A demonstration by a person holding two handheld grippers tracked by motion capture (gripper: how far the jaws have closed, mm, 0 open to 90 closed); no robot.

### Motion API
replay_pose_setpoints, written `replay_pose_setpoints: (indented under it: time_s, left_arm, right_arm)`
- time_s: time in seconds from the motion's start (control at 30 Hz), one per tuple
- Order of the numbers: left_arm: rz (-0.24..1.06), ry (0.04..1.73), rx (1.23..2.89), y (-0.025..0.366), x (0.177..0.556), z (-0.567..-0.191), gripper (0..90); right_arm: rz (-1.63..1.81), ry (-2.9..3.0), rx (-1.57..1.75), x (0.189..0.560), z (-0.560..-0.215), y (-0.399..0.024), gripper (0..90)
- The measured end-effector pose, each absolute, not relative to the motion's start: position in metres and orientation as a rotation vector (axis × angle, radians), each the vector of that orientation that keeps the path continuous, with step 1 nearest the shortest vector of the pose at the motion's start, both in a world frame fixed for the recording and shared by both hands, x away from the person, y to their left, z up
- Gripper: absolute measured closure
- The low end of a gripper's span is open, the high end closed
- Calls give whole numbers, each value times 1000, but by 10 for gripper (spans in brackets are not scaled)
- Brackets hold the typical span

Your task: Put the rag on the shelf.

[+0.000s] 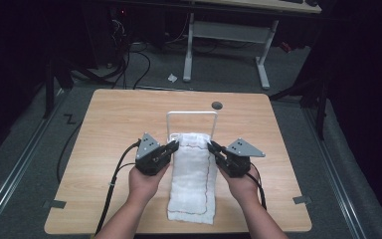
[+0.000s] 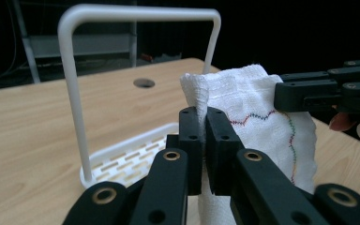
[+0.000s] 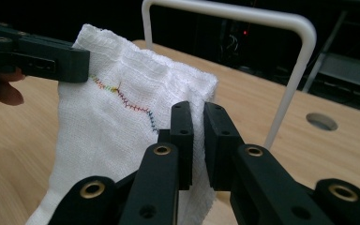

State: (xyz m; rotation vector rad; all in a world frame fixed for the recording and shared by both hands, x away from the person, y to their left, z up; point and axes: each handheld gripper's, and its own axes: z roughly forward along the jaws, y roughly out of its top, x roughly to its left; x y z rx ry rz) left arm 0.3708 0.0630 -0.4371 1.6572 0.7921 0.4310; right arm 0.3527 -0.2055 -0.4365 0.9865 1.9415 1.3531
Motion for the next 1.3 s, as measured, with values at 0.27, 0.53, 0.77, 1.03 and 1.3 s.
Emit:
replay_pose_setpoints:
  time_s: [0.27,0.53,0.77,1.03,1.3]
  left_arm:
    - [491,753,1605,67,370,-405,866]
    - [527,709,1557,71,368,-378,866]
    - [564,679,1534,74,370,-359,867]
    - [588,655,1517,73,373,-344,868]
    - [596,634,1519,71,381,-333,868]
  right_arm:
    - [1385,1882,946,353,-406,-202,832]
    - [1418,1830,901,353,-379,-199,833]
    - [1451,1787,871,353,-361,-196,833]
    - [1478,1750,843,355,-342,-198,833]
    - [1492,1731,845,360,-330,-201,832]
